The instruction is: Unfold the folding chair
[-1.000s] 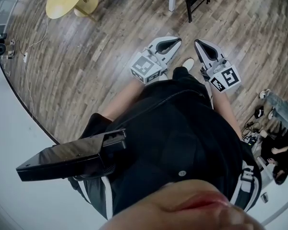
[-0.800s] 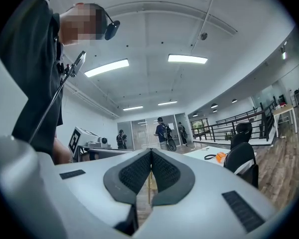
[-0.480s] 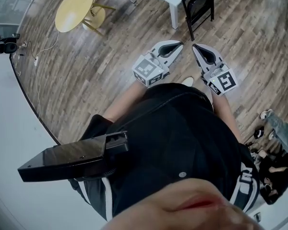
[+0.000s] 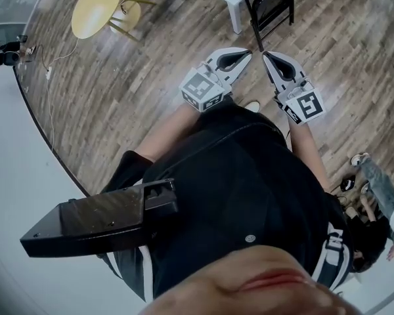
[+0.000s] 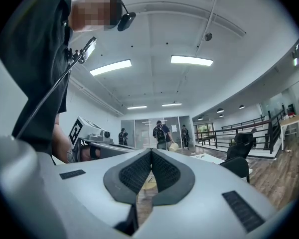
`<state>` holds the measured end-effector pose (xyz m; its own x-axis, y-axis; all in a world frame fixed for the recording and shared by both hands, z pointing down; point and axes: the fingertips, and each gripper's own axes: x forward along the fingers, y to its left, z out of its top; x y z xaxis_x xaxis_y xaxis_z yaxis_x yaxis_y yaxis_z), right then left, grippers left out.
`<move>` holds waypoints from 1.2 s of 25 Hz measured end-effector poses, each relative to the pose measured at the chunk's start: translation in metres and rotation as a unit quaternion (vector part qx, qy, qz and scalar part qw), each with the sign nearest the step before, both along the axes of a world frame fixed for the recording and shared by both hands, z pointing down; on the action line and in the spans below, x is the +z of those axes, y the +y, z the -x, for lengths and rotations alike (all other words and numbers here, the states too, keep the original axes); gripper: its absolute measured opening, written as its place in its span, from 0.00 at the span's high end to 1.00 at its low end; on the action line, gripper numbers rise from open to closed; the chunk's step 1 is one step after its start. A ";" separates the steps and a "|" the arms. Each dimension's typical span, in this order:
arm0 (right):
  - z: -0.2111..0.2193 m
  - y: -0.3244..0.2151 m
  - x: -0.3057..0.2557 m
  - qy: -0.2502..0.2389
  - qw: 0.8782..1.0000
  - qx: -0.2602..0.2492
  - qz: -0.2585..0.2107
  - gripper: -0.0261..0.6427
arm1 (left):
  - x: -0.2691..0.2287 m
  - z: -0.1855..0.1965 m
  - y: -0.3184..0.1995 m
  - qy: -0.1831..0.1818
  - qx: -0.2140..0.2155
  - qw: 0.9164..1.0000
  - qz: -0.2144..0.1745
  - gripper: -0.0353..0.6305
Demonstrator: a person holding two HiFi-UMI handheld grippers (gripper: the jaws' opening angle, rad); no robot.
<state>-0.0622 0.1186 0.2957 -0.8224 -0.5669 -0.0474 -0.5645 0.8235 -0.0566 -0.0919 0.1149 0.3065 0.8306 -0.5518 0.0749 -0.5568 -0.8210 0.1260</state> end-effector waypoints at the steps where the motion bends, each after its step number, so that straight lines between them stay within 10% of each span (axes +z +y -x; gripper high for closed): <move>1: -0.001 -0.004 0.002 0.001 1.000 0.000 0.001 0.96 | 0.001 -0.001 -0.005 0.000 -0.001 1.000 0.000 0.95; 30: 0.037 -0.292 0.058 0.017 0.981 0.180 0.074 0.96 | 0.056 0.058 -0.311 -0.005 0.106 0.994 0.015 0.95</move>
<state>-0.0993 -0.1733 0.3542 -0.5670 -0.8196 0.0818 -0.8209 0.5542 -0.1375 -0.1500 -0.1966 0.3628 0.9274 -0.3614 0.0967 -0.3724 -0.9163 0.1475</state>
